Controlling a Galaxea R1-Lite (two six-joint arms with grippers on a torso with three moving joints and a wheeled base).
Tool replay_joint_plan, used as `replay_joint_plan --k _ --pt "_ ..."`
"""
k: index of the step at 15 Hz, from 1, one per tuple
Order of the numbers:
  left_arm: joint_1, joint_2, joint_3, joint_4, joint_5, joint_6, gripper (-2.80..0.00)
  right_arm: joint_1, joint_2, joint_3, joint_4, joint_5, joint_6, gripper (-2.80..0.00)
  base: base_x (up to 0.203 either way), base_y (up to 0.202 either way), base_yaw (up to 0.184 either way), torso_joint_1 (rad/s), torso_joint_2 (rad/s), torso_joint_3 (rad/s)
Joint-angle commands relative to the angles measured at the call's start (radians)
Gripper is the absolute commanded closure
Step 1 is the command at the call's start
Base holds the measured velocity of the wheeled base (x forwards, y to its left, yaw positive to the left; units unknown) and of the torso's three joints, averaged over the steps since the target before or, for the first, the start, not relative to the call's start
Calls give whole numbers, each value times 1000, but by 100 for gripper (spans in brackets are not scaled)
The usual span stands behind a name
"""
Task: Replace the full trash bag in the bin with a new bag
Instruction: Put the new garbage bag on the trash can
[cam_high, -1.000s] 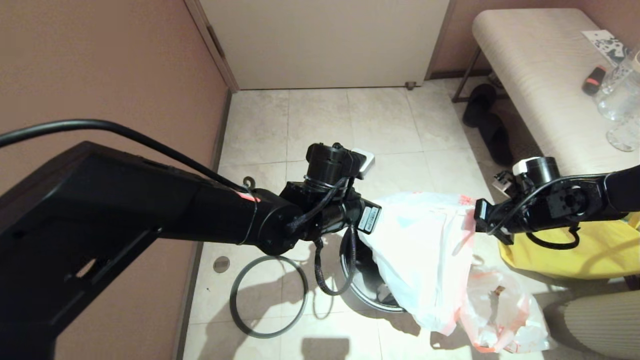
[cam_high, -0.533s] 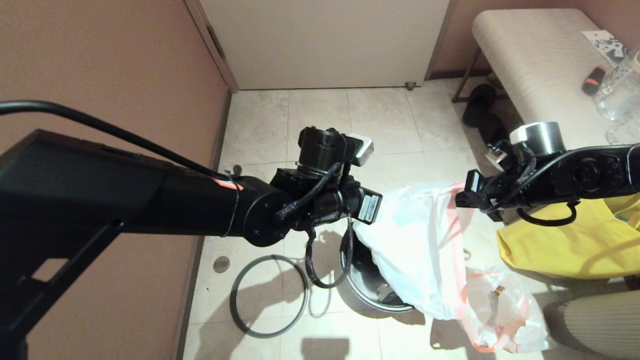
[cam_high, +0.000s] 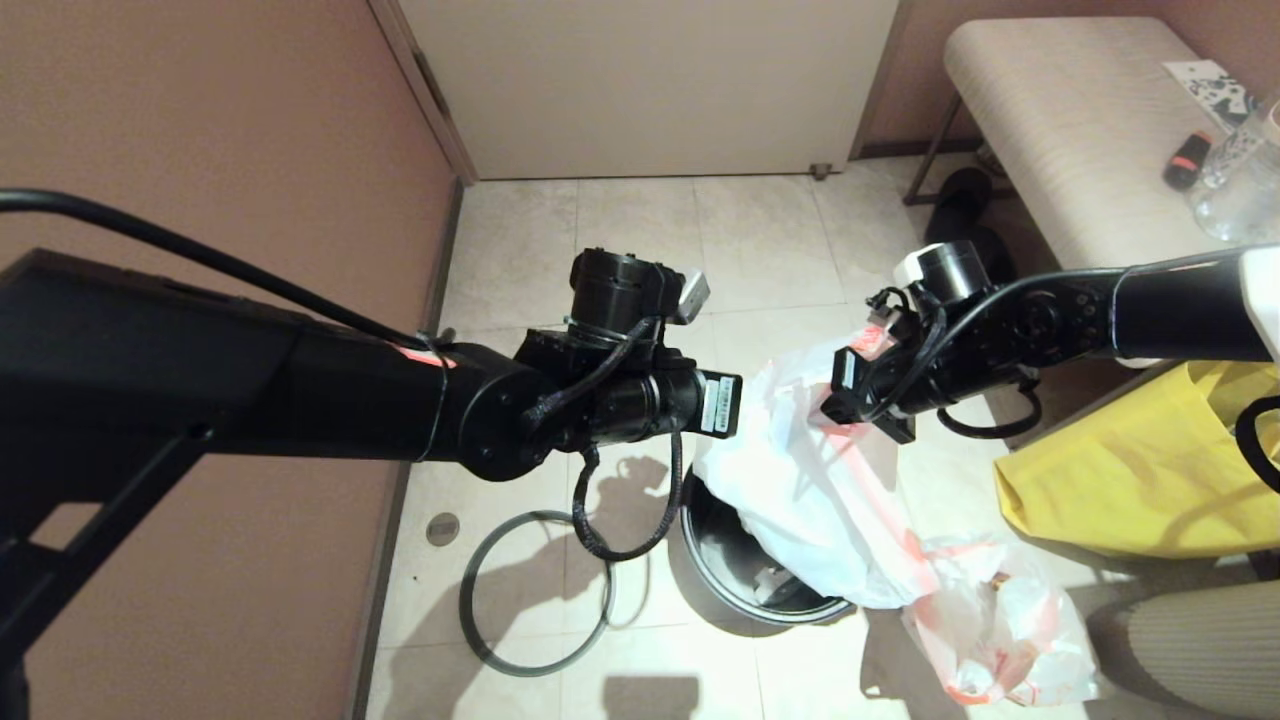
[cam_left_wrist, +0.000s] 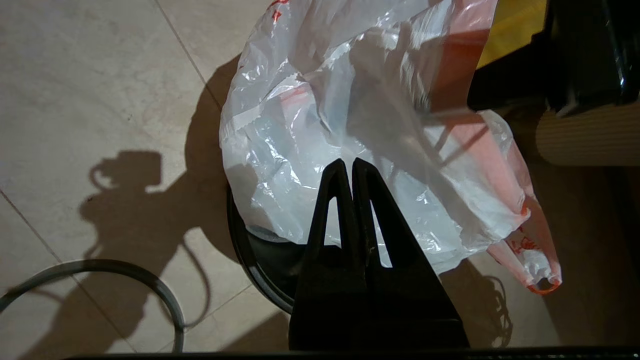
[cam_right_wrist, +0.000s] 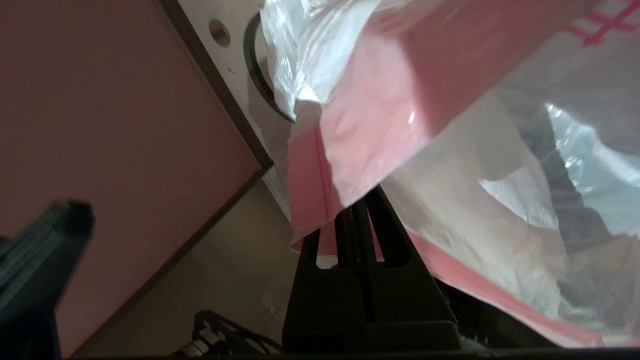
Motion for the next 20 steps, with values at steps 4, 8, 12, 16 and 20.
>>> replay_joint_plan --k 4,8,12,16,20 --pt "44 -11 -22 11 -12 -3 0 83 10 -9 116 -2 7 0 0 0 0 0 0 0" --pt "130 -30 -11 13 -27 -44 0 152 -3 -9 160 -3 4 0 0 0 0 0 0 0" --pt "187 -70 65 10 -24 -99 0 230 -19 12 137 -6 11 0 0 0 0 0 0 0" --pt "220 -91 177 -171 -36 -133 0 260 27 78 -93 -70 81 0 0 0 0 0 0 0" --pt "219 -91 187 -176 -56 -134 0 166 -126 95 -86 -141 82 0 0 0 0 0 0 0"
